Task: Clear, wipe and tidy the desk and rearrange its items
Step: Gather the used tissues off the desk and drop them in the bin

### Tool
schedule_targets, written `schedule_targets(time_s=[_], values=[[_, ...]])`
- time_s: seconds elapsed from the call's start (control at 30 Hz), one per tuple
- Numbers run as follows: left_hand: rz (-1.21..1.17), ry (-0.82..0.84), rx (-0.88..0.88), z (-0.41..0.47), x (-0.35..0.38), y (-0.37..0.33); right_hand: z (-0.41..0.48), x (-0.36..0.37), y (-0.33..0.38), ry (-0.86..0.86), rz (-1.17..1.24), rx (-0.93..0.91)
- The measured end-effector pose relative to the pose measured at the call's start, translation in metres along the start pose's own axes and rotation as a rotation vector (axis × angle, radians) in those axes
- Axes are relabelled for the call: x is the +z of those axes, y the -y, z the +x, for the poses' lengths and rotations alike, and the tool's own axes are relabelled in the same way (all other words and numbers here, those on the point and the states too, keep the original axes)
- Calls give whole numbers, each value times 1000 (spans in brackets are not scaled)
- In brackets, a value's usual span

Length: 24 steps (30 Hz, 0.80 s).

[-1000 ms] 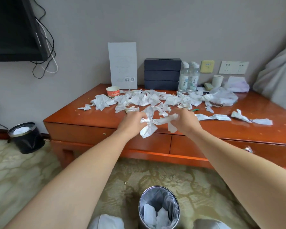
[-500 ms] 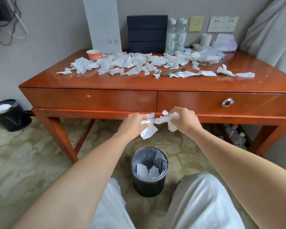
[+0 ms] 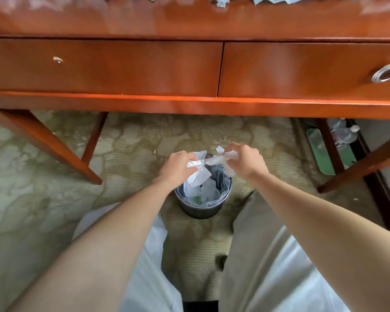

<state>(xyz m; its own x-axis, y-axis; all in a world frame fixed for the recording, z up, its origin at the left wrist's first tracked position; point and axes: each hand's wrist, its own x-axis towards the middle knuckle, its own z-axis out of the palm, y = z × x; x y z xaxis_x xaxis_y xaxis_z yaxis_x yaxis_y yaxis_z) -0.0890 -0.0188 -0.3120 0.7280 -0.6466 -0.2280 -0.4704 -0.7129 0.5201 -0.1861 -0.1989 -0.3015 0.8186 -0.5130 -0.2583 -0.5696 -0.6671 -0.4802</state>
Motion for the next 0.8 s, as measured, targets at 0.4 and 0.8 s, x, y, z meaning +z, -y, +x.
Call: schedule_targets(time_s=[0.4, 0.8], values=[[-41, 205, -131, 44, 82, 68, 51, 97, -34, 250, -6, 113], [-21, 334, -128, 50, 87, 80, 56, 105, -28, 390, 14, 72]])
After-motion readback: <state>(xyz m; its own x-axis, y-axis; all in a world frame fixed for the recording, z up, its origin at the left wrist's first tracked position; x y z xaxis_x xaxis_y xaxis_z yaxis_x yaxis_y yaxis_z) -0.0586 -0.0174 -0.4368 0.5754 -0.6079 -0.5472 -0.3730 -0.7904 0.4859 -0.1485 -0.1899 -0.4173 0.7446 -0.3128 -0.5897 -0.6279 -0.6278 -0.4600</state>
